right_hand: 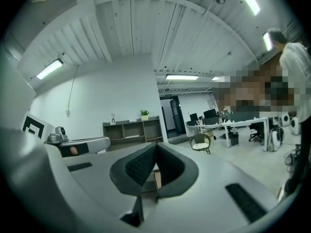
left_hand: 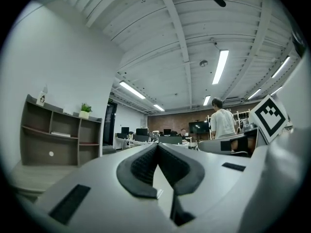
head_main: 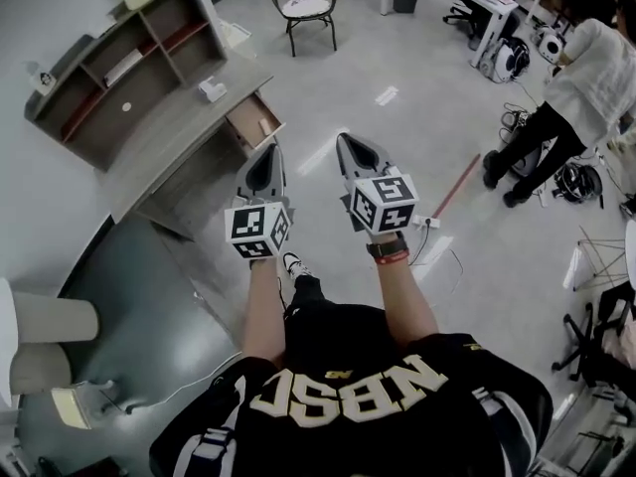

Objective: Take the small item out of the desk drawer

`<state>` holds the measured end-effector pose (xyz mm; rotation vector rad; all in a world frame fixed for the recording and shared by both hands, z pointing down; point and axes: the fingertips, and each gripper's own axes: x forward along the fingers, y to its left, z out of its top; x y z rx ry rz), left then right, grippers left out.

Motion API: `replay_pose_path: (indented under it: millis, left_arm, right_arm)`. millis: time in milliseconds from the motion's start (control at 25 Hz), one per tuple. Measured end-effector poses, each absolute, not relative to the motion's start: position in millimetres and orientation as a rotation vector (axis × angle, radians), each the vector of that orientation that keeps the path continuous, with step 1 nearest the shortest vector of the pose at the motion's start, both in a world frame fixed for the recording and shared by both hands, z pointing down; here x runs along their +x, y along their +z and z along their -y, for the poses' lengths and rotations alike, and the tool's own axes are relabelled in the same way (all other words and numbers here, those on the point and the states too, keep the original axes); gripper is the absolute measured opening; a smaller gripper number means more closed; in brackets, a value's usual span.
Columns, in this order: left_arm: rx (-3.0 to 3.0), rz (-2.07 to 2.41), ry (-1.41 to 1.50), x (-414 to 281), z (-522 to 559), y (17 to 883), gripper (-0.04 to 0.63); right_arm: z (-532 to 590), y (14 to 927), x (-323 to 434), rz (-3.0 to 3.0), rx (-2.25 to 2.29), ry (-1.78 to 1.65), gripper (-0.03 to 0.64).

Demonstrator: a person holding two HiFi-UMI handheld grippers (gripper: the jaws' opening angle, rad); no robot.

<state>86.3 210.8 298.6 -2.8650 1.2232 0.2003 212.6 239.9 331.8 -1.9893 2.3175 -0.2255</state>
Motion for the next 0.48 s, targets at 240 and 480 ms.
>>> replay_pose_path:
  millis: [240,480]
  left_arm:
    - [-2.861,-1.385,0.274,34,-134,297,0.014]
    - [-2.779,-1.495,0.272,-21,-51,289,0.014]
  right_arm:
    - [-146,336,160,-2.467,-1.863,-0.263,0.008]
    - [-48,329,98,-2.572,-1.761,-0.242,0.008]
